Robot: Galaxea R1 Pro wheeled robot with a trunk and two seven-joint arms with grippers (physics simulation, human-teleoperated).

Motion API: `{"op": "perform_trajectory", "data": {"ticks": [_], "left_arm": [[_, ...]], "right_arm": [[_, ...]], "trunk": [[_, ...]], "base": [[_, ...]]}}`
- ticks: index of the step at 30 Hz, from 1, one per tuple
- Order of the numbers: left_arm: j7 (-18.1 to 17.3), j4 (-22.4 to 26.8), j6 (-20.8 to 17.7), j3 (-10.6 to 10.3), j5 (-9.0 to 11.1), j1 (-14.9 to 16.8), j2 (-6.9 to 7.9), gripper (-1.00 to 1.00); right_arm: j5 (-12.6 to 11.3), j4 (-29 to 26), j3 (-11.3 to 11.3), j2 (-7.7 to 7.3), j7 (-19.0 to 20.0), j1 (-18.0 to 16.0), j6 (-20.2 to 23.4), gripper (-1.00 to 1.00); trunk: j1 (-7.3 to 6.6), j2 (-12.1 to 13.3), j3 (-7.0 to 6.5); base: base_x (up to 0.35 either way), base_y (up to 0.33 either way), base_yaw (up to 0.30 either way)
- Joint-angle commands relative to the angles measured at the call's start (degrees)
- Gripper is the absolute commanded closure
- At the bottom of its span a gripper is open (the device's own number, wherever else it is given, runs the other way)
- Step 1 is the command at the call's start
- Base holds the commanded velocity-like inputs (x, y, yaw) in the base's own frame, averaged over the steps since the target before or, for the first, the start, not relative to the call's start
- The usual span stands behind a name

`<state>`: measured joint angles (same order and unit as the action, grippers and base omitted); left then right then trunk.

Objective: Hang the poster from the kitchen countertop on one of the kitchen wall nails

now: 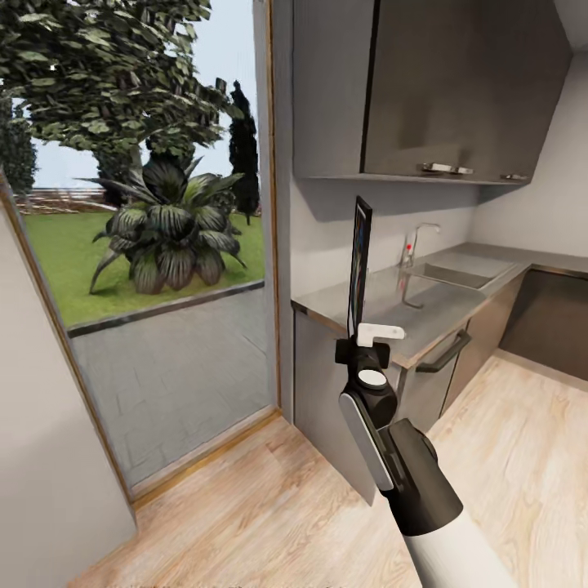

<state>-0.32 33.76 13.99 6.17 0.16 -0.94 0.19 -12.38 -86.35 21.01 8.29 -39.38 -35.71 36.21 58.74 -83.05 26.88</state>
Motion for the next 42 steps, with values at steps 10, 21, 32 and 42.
{"op": "perform_trajectory", "data": {"ticks": [10,21,32,42], "left_arm": [[0.0,0.2,0.1,0.1,0.0,0.0,-0.01,-1.0],[-0.1,0.3,0.1,0.1,0.0,0.0,-0.01,-1.0],[-0.1,0.4,0.1,0.1,0.0,0.0,0.61,-1.0],[-0.6,0.6,0.1,0.1,0.0,0.0,0.82,-1.0]], "right_arm": [[-0.5,0.0,0.1,0.03,-0.5,-0.1,0.1,1.0],[-0.6,-0.1,0.3,-0.12,0.0,0.0,0.1,1.0],[-0.1,-0.2,0.2,-1.4,18.0,3.2,-0.3,1.0],[0.0,-0.8,0.2,-6.22,37.7,6.0,-3.9,1.0]], "trunk": [[-0.01,0.0,0.05],[-0.01,0.0,0.05],[-0.01,0.0,0.05],[-0.01,0.0,0.05]], "base": [[-0.129,-0.13,0.243],[-0.116,-0.116,0.02],[-0.018,-0.004,0.0],[-0.153,0.0,0.0]]}}
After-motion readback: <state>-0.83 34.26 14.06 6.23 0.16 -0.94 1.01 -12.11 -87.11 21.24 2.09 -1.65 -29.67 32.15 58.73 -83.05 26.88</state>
